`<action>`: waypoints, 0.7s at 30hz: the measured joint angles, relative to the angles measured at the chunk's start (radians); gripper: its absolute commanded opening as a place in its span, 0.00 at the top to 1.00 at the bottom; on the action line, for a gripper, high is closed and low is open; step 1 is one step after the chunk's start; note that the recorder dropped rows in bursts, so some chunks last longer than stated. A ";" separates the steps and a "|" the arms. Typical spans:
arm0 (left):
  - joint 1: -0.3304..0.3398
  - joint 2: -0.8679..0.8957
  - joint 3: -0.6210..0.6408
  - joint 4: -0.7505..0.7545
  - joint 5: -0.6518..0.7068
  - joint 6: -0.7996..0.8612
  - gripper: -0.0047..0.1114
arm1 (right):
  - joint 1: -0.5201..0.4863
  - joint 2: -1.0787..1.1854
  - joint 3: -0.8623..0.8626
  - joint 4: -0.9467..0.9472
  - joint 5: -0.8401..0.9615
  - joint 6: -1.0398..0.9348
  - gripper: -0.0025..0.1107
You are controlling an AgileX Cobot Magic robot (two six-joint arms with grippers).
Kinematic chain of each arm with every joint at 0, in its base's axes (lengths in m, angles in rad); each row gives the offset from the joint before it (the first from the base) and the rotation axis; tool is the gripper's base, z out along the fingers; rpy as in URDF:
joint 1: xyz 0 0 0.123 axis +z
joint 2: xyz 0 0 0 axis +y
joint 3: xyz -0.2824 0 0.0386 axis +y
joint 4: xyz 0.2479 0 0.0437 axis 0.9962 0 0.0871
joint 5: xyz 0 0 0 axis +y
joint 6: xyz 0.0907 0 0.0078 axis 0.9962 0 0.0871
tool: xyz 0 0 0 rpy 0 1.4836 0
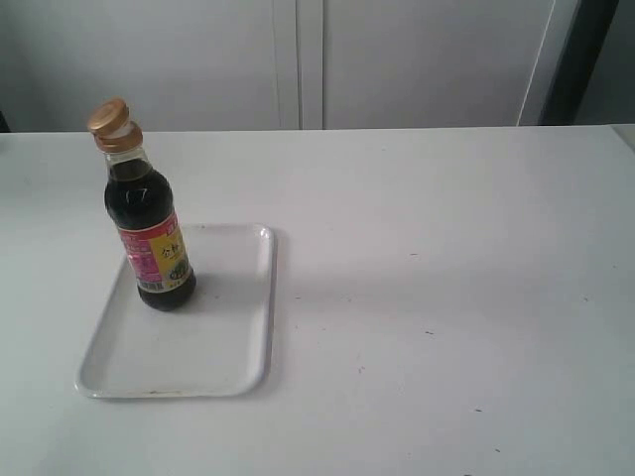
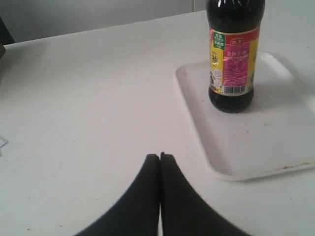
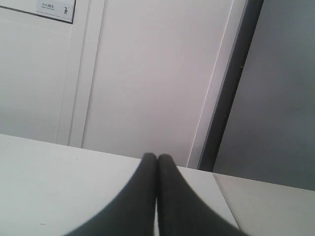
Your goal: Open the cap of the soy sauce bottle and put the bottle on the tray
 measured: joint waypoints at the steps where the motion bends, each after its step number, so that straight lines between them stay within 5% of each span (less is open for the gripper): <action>1: 0.012 0.000 0.003 0.000 0.000 0.000 0.96 | 0.000 0.000 0.000 0.000 0.000 0.000 0.98; 14: 0.161 0.000 0.071 -0.019 -0.016 -0.006 0.96 | 0.000 0.000 0.000 0.000 0.000 0.000 0.98; 21: 0.170 0.000 0.095 -0.019 -0.053 -0.006 0.96 | 0.000 0.000 0.000 0.000 0.000 0.000 0.98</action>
